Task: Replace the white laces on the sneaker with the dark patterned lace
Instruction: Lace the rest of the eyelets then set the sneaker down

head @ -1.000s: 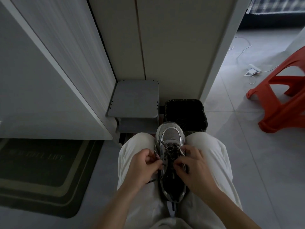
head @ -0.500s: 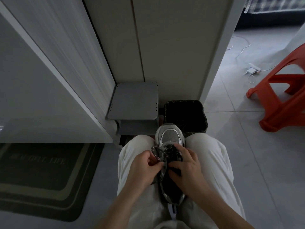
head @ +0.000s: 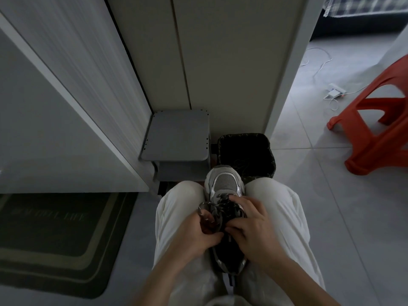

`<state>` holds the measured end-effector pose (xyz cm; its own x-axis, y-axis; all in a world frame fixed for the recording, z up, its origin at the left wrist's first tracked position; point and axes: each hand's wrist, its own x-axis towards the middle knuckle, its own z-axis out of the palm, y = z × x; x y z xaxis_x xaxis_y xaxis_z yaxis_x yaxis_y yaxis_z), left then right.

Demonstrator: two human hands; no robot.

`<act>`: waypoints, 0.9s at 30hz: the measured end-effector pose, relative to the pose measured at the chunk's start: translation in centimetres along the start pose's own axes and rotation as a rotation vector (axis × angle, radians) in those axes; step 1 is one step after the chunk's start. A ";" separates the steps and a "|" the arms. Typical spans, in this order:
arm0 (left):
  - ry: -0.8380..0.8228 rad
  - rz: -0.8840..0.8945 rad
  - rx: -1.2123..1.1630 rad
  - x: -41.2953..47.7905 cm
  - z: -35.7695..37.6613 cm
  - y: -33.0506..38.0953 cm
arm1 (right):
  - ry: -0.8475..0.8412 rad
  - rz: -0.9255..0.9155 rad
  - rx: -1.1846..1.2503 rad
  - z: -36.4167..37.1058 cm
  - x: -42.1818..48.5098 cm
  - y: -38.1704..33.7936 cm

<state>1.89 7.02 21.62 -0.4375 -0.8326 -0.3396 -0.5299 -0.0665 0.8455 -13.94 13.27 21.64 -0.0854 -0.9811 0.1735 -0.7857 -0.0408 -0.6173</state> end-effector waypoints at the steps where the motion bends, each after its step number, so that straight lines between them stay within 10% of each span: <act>1: 0.023 -0.008 0.012 0.0 -0.1 -0.1 | 0.004 -0.029 -0.015 -0.4 -0.1 0.1; 13: 0.075 -0.047 -0.068 0.3 -0.5 -0.6 | -0.123 0.131 -0.002 -7.8 -6.7 7.8; 27: 0.091 0.048 0.050 0.4 0.0 0.4 | -0.133 0.310 0.096 -1.6 -0.3 1.2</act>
<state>1.44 6.64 21.80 -0.3965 -0.8808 -0.2588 -0.5467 0.0000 0.8373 -15.78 13.76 22.08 -0.2256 -0.9653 -0.1313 -0.6730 0.2519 -0.6954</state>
